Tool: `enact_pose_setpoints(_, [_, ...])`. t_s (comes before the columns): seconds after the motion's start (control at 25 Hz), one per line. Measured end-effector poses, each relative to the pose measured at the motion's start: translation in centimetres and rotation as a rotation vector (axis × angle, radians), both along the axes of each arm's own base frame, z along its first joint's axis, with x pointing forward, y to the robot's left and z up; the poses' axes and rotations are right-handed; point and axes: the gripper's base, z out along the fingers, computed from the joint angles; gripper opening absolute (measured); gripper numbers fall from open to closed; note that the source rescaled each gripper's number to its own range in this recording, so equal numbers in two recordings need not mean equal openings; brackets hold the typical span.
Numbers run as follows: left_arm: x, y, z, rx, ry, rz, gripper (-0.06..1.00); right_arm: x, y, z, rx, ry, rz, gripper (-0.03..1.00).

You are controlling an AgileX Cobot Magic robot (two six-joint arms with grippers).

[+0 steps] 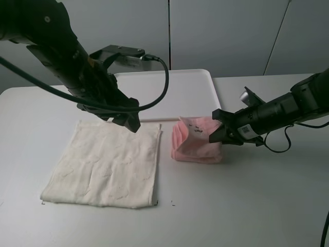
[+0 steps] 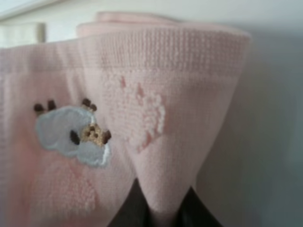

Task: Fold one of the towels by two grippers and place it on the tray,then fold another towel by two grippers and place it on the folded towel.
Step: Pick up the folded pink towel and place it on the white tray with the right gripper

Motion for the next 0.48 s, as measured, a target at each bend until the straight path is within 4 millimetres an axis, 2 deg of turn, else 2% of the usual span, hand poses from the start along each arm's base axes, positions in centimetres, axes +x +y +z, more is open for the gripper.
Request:
enact_pose_setpoints(0.08, [-1.4,1.1,0.5,-0.018,-0.024,0.013,0.99,0.1,0.2,0.7,0.024,-0.007,0.024,0.06])
enact_pose_setpoints(0.2, [-3.0,2.3,0.5,-0.029,-0.034,0.049,0.99,0.9,0.6,2.7,0.046,-0.039,0.058,0.06])
enact_pose_setpoints(0.32, [-4.2,3.2,-0.1,-0.026,-0.028,0.066,0.99,2.4,1.0,6.0,0.064,-0.098,0.079,0.06])
enact_pose_setpoints(0.48, [-5.0,3.8,-0.9,-0.019,-0.018,0.074,0.99,5.7,2.0,11.1,0.113,-0.179,0.102,0.06])
